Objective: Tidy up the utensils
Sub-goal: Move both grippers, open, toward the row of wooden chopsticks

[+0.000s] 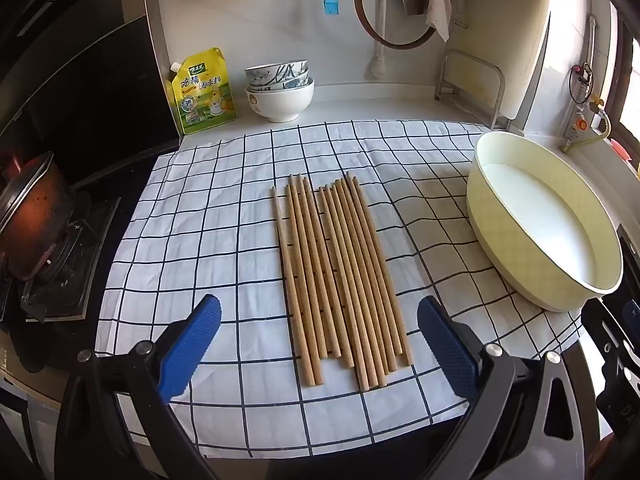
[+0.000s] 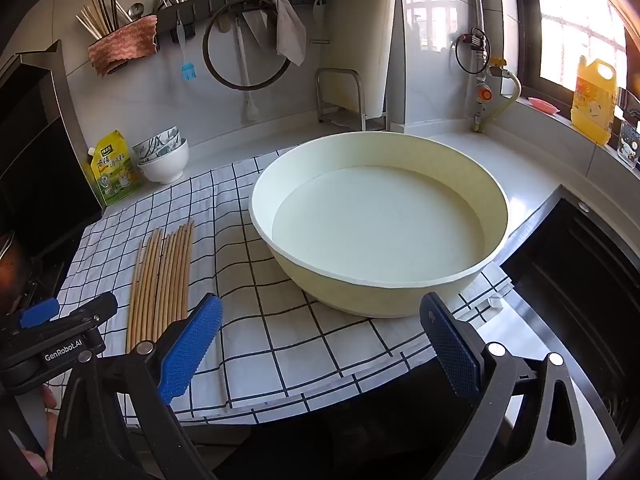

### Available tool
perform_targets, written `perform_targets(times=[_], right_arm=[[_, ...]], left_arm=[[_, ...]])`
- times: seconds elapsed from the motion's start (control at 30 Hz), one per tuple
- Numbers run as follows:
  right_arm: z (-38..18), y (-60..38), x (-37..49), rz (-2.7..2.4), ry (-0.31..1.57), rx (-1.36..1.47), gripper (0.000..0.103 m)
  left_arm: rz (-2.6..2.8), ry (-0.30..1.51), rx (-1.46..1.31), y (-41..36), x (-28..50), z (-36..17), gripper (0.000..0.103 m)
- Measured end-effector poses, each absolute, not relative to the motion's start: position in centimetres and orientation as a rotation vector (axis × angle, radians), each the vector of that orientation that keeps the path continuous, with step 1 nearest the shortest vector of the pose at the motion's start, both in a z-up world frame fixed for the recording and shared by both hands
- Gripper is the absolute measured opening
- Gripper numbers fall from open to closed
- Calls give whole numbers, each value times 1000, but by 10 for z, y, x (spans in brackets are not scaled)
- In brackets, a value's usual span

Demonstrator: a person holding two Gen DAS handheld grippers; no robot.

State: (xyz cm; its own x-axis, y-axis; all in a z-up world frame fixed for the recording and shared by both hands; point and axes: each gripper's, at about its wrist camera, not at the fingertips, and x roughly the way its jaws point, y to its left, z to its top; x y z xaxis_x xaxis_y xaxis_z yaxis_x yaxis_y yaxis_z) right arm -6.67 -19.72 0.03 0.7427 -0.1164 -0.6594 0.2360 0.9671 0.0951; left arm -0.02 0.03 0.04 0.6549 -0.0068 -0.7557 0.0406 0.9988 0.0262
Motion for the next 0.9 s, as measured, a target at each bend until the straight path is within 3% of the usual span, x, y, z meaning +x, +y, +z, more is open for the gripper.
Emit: perform_targets(times=[0.9], right_arm=[[0,-200,-66,-193,717,177,94]], left_arm=[[-24,860,55,-5,1,0,97]])
